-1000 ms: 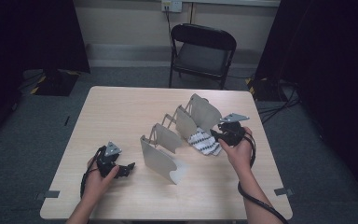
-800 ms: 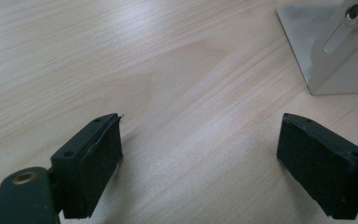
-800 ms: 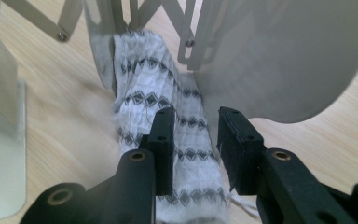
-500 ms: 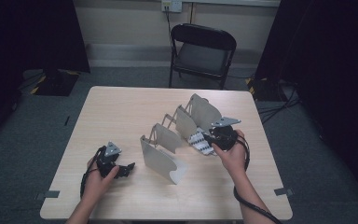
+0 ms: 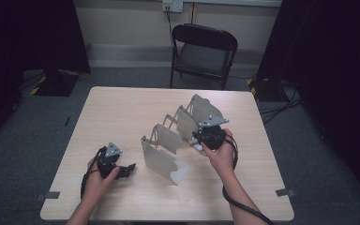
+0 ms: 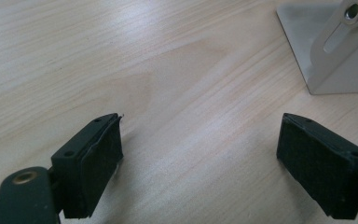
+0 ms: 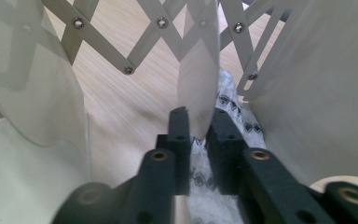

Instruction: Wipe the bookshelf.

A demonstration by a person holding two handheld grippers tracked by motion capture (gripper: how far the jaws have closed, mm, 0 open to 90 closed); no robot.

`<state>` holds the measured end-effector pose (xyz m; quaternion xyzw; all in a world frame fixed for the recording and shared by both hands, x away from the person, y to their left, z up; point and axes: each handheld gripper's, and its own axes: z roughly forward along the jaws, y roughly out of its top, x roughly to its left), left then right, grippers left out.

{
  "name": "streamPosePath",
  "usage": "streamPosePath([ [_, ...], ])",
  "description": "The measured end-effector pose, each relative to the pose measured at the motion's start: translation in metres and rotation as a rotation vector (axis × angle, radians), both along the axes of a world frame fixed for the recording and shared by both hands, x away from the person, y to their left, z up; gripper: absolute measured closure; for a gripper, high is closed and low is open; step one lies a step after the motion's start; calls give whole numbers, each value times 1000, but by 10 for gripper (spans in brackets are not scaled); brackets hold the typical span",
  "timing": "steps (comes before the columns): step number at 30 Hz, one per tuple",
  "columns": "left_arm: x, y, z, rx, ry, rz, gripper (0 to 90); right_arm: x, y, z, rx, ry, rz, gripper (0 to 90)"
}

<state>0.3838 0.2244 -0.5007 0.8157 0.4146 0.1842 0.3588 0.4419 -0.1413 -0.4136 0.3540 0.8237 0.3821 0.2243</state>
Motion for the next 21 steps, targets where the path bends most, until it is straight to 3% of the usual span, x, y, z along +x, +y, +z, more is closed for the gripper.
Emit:
streamPosePath([
  [4, 0, 0, 0, 0, 0, 0, 138, -2, 2, 0, 13, 3, -5, 898],
  [21, 0, 0, 0, 1, 0, -1, 138, -20, 15, 1, 25, 27, -5, 900],
])
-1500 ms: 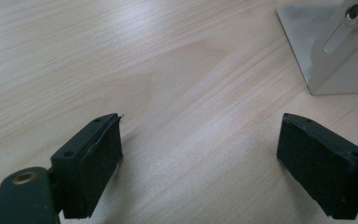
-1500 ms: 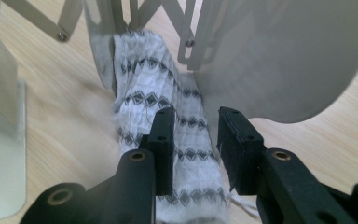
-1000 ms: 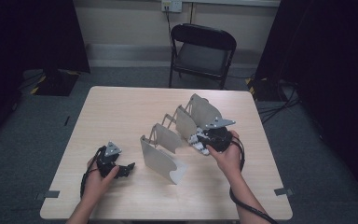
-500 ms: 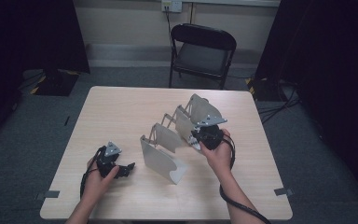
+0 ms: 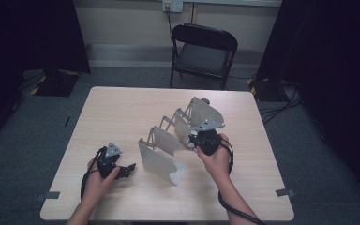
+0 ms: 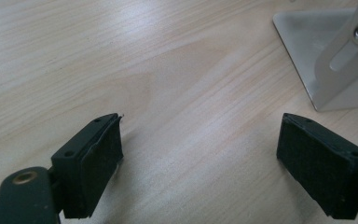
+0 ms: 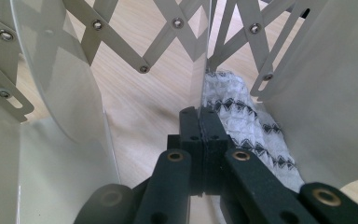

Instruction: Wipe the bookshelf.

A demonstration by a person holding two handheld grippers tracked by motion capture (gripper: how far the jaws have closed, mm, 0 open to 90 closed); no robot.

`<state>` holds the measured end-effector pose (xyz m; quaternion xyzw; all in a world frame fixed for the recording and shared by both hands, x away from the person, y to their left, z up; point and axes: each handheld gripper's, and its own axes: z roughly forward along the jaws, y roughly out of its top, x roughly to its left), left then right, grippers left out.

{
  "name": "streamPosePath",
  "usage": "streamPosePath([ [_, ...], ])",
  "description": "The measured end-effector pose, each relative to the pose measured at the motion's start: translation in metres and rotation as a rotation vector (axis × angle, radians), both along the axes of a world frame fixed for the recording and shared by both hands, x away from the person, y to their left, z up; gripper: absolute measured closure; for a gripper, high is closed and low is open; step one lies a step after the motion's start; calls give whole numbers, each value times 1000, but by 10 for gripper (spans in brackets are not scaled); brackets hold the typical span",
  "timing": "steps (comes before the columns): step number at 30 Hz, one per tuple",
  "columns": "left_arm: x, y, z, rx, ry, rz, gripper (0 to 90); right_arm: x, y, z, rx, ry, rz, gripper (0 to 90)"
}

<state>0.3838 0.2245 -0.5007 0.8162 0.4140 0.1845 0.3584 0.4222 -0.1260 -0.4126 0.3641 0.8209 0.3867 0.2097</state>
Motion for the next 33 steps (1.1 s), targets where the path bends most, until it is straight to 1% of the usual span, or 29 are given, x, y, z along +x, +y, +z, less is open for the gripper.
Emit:
streamPosePath([
  [2, 0, 0, 0, 0, 0, 0, 138, -1, 0, -1, -1, -4, 4, 900],
  [3, 0, 0, 0, -1, -1, 0, 138, -1, -3, -2, -5, -18, 4, 872],
  [4, 0, 0, 0, -1, -1, 0, 138, -1, -3, -2, -5, -18, 4, 872],
  [5, 0, 0, 0, 0, 0, -1, 138, 0, -9, -6, 0, -20, -6, 818],
  [6, 0, 0, 0, 0, 0, -1, 138, 0, -9, -6, 0, -20, -6, 818],
  [7, 0, 0, 0, -1, -1, 0, 138, 1, -15, -10, -6, -12, -9, 764],
  [8, 0, 0, 0, 1, 0, -1, 138, 0, -19, -13, -19, -10, -19, 751],
  [9, 0, 0, 0, 0, 0, -1, 138, 0, -23, -16, -21, -5, -27, 741],
  [11, 0, 0, 0, 0, 0, -1, 138, 1, -34, -23, -14, 14, -48, 712],
  [12, 0, 0, 0, 0, 0, -1, 138, 1, -34, -23, -14, 14, -48, 712],
  [13, 0, 0, 0, 0, -1, -1, 138, 1, -44, -32, -26, 33, -61, 691],
  [14, 0, 0, 0, 0, -1, -1, 138, 1, -44, -32, -26, 33, -61, 691],
  [15, 0, 0, 0, 0, -1, -1, 138, 1, -46, -35, -33, 42, -66, 680],
  [16, 0, 0, 0, 1, 0, -1, 138, 2, -52, -44, -57, 57, -75, 668],
  [17, 0, 0, 0, 1, 0, -1, 138, 3, -54, -48, -71, 60, -81, 658],
  [18, 0, 0, 0, -1, -1, 0, 138, 4, -55, -52, -82, 65, -88, 645],
  [19, 0, 0, 0, -1, -1, 0, 138, 6, -56, -55, -83, 75, -92, 636],
  [21, 0, 0, 0, 0, 0, -1, 138, 10, -57, -59, -83, 80, -99, 606],
  [22, 0, 0, 0, 0, 0, -1, 138, 10, -57, -59, -83, 80, -99, 606],
  [23, 0, 0, 0, 1, -1, -1, 138, 16, -56, -61, -84, 83, -93, 604],
  [26, 0, 0, 0, 0, -1, -1, 138, 20, -53, -63, -93, 89, -87, 616],
  [29, 0, 0, 0, 0, 0, -1, 138, 26, -43, -66, -78, 87, -80, 610],
  [30, 0, 0, 0, 0, 0, -1, 138, 26, -43, -66, -78, 87, -80, 610],
  [31, 0, 0, 0, 0, 0, -1, 138, 30, -37, -65, -81, 83, -70, 598],
  [33, 0, 0, 0, -1, 0, -1, 138, 33, -32, -66, -89, 82, -61, 597],
])
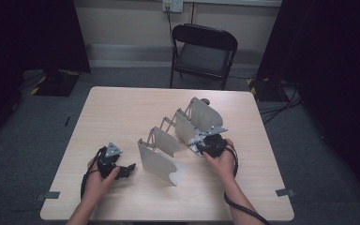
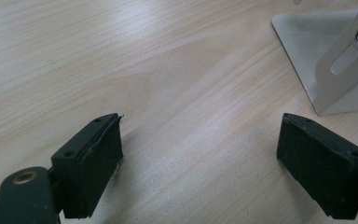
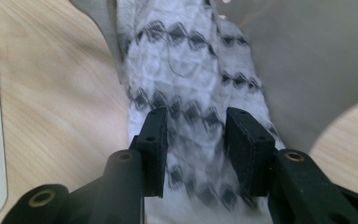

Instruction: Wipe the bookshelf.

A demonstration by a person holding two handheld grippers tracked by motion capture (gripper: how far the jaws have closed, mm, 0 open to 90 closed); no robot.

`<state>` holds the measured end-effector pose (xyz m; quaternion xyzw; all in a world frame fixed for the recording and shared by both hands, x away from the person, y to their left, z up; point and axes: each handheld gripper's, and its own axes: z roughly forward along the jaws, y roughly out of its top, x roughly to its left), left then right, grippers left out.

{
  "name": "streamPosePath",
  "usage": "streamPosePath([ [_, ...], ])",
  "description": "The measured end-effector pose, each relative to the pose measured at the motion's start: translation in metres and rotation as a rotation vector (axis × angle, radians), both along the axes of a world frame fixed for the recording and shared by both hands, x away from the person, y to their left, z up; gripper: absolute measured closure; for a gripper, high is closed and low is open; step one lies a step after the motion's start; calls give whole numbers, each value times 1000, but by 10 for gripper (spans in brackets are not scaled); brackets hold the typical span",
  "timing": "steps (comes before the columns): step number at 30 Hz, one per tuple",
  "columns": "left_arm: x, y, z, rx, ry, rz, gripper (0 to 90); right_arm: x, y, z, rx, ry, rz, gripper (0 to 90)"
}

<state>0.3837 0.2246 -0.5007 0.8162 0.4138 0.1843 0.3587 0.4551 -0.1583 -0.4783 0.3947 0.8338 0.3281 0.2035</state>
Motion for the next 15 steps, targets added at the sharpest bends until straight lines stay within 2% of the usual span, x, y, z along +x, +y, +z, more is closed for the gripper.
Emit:
streamPosePath([
  [7, 0, 0, 0, 0, 0, -1, 137, 1, 2, -3, 2, 14, 10, 681],
  [15, 0, 0, 0, 1, 0, -1, 137, -19, -16, -6, 43, 19, -8, 693],
])
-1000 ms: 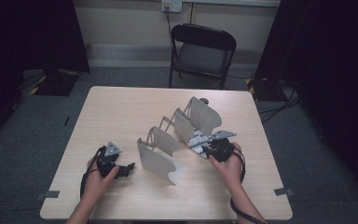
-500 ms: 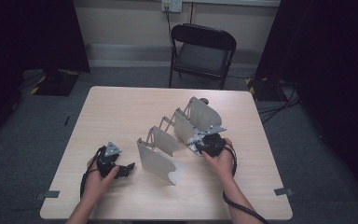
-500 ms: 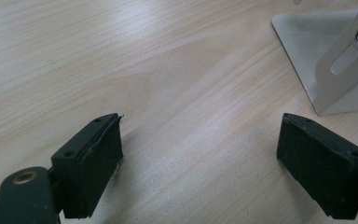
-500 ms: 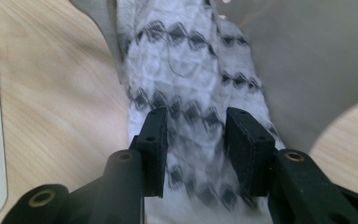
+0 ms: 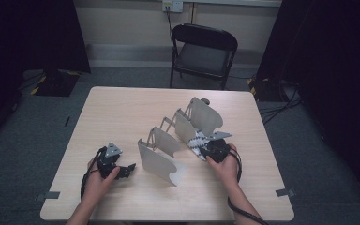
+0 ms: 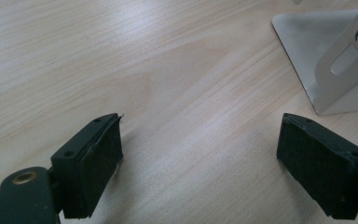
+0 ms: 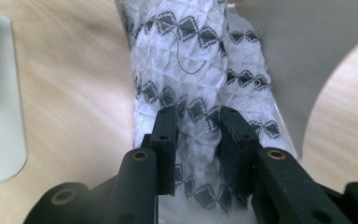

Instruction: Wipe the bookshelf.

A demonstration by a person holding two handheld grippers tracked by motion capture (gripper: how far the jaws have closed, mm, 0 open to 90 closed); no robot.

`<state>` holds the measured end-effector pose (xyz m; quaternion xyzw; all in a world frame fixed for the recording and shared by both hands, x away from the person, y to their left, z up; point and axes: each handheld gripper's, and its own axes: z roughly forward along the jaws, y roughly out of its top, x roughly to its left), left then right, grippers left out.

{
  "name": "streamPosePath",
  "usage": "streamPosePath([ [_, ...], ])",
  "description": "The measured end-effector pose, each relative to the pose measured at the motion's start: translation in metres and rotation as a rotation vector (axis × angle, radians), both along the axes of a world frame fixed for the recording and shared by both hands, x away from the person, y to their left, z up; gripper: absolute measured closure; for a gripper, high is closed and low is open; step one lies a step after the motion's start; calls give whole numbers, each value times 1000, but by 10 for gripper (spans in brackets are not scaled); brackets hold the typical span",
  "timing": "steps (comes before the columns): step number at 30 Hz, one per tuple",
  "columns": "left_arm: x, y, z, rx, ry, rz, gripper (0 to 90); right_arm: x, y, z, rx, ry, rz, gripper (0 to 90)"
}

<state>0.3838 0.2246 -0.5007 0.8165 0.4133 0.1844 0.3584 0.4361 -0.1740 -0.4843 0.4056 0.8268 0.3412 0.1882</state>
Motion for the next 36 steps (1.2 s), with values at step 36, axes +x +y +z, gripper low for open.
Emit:
streamPosePath([
  [36, 0, 0, 0, 1, 0, -1, 136, -2, 13, 109, 59, -137, 36, 798],
])
